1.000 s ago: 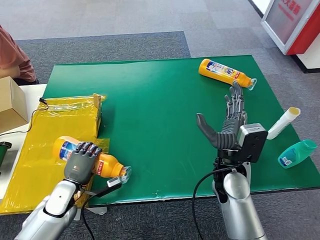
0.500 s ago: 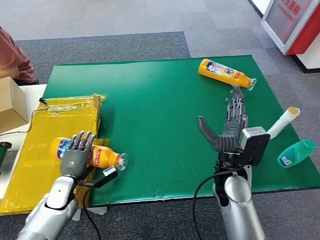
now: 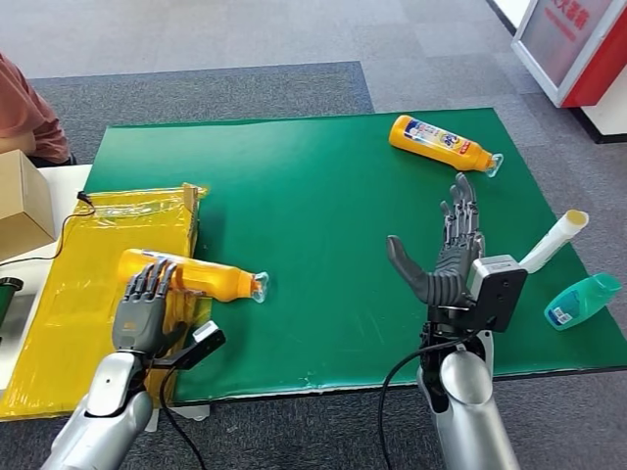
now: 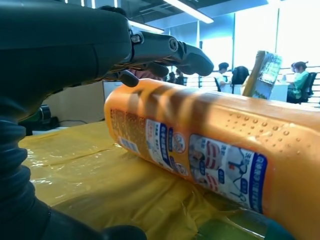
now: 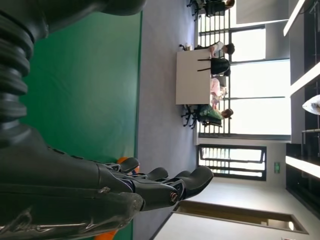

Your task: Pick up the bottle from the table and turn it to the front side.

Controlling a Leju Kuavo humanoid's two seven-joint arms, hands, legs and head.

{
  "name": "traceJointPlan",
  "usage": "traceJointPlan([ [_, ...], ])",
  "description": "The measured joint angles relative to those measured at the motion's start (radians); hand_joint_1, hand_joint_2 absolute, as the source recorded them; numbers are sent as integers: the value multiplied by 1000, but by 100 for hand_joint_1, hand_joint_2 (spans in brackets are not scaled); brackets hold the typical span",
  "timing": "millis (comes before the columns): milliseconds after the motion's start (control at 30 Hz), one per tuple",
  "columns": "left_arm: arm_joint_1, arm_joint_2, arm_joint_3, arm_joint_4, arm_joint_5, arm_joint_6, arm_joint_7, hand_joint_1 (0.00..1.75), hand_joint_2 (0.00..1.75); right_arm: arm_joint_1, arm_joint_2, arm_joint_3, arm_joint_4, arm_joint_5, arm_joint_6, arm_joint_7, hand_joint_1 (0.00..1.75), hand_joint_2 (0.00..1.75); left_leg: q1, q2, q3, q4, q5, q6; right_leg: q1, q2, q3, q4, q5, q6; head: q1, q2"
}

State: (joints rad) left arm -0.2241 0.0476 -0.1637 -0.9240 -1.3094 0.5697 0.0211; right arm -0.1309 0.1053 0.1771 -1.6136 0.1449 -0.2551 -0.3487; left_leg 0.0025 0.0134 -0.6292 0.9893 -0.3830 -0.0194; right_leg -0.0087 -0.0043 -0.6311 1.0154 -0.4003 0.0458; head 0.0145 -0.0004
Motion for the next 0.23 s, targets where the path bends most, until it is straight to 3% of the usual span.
traceJointPlan([
  [100,17,-7,4,-24,58,0,-33,0,175,2,0,0,0,3,-2,0,0,175,0,0,0,0,0,0,0,0,0,0,0,0,0,0],
  [233,61,-28,8,-117,265,-35,-130,0,175,15,0,-2,-5,8,-9,1,0,175,0,0,0,0,0,0,0,0,0,0,0,0,0,0],
])
